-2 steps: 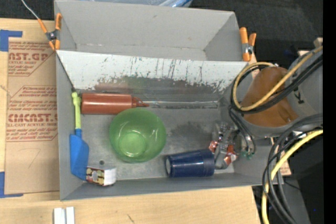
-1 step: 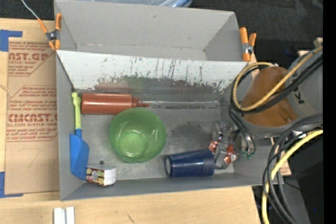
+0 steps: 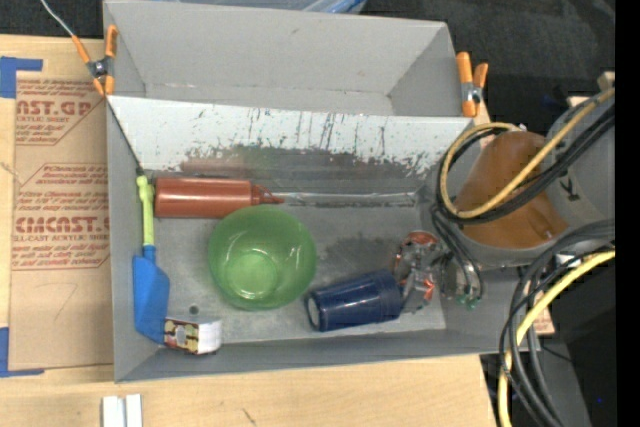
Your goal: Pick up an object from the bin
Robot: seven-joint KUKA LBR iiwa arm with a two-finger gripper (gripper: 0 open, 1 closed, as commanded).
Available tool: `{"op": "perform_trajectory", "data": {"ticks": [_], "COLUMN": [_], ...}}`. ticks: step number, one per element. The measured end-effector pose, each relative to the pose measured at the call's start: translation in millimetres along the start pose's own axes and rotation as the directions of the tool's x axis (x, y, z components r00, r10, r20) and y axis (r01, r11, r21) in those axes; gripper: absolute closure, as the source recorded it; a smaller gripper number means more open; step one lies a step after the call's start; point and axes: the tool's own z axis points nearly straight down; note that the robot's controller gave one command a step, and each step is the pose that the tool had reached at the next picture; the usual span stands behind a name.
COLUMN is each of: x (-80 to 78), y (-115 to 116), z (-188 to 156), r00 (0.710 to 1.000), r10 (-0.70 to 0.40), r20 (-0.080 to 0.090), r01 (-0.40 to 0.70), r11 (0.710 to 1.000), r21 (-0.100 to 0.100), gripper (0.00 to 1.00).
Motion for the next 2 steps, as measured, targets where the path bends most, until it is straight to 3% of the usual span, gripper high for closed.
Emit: {"op": "perform_trajectory", "data": {"ticks": [1,2], "x": [-8.9,-2.7], "y": [14,8], "z": [8,-68], "r00": [1.000,1.000], "r10": [0.002,-0.028], "r20": [0.000,-0.008], "r01": [-0.002,0.028], "r11": [1.000,1.000], "r21": [0.001,0.000], "gripper": [1.00,1.00]}}
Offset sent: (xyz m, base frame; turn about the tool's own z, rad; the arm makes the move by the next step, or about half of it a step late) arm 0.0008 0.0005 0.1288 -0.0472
